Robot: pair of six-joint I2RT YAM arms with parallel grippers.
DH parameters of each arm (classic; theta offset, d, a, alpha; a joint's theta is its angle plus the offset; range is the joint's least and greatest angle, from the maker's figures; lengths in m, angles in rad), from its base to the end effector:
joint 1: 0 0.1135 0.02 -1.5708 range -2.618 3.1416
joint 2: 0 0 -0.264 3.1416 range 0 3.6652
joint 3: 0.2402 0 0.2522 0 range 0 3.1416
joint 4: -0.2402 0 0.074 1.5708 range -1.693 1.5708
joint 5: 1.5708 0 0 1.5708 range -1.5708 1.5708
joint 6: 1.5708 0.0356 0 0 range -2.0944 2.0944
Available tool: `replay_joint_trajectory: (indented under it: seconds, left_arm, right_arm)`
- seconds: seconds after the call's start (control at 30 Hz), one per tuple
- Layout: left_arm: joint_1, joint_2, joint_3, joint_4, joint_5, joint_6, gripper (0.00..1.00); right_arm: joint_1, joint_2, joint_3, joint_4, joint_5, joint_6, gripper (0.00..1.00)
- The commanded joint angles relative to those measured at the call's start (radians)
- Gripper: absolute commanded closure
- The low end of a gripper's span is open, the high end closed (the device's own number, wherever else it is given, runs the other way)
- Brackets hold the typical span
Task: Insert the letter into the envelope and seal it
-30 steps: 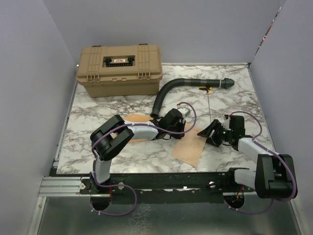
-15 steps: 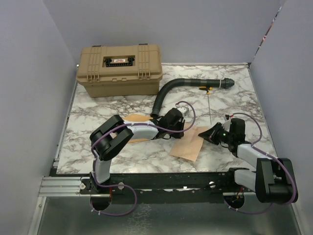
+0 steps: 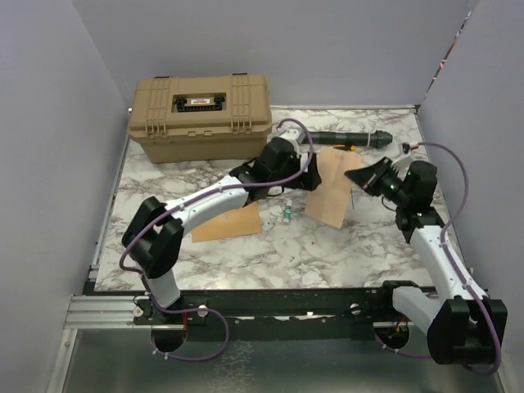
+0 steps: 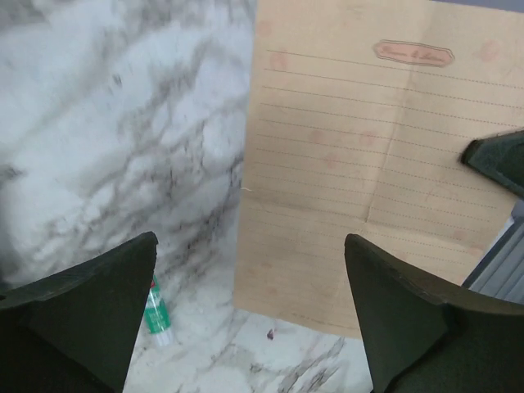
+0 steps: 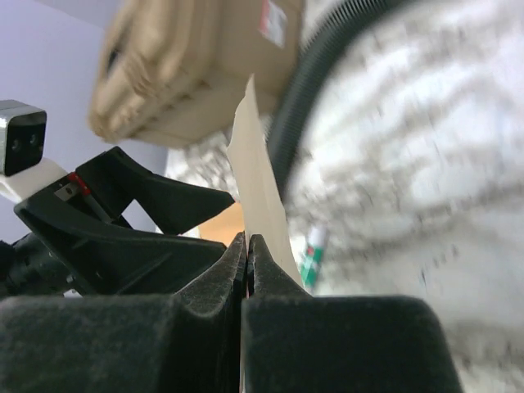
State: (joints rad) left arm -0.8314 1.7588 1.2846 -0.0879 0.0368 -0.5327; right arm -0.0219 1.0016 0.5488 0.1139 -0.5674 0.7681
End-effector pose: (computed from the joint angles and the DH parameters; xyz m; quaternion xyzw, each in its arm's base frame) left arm 0.2735 -0.3019 0.2560 0.1390 0.8643 -0.3171 0.3649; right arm 0.2227 0.0143 0.2481 0.1523 0.7855 0.4149 0.4332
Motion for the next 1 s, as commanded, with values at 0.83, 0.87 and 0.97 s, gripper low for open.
replay_joint_trajectory:
  seconds: [0.83,0.87,0.97]
  left_arm:
    - [0.281,-0.096,0.531,-0.171,0.654,-0.050,0.25]
    - [0.281,-0.100,0.525,-0.151,0.674,-0.079,0.29]
    - [0.282,-0.133,0.476,-0.039,0.706,-0.174,0.40]
  right_arm:
    - [-0.004,0.279,0.587,0.695,-0.248,0.805,1.00]
    - [-0.005,0.278,0.591,0.690,-0.246,0.801,1.00]
    - [-0.004,0.274,0.594,0.666,-0.241,0.778,1.00]
